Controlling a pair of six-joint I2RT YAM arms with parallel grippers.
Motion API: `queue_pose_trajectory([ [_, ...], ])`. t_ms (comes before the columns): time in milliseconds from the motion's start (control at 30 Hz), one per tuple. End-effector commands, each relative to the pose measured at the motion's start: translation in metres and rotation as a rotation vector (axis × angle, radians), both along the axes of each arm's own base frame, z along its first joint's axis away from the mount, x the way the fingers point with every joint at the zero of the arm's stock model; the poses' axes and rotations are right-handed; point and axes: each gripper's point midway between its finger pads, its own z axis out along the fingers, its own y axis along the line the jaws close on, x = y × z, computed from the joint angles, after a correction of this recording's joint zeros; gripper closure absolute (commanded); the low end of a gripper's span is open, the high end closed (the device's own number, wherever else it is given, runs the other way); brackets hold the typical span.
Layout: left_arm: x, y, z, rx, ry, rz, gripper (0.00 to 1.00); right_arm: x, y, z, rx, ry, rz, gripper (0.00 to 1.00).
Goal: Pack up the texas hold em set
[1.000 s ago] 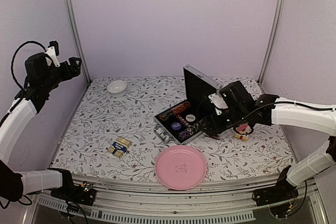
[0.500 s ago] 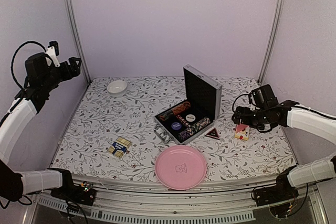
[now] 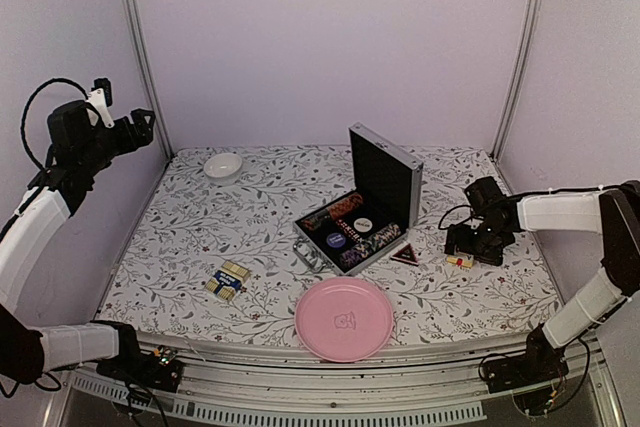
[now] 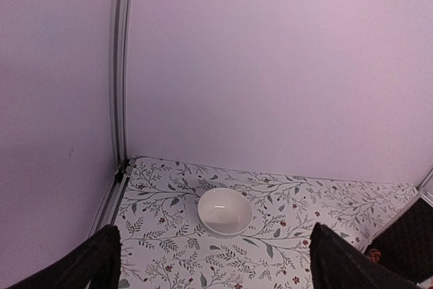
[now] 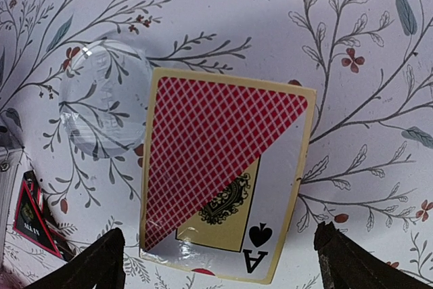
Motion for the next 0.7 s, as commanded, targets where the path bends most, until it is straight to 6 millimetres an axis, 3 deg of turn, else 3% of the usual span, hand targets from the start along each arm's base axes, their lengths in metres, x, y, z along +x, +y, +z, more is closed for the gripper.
queue_pose_trajectory([
  [0, 0.001, 0.004, 0.001, 0.007, -0.002, 0.01, 0.03, 0.012, -0.003, 0.004, -0.031, -0.015, -0.01, 0.04],
  [667, 0.001, 0.003, 0.001, 0.003, -0.001, 0.004, 0.03, 0.016, 0.001, -0.011, -0.201, 0.038, -0.003, 0.19],
])
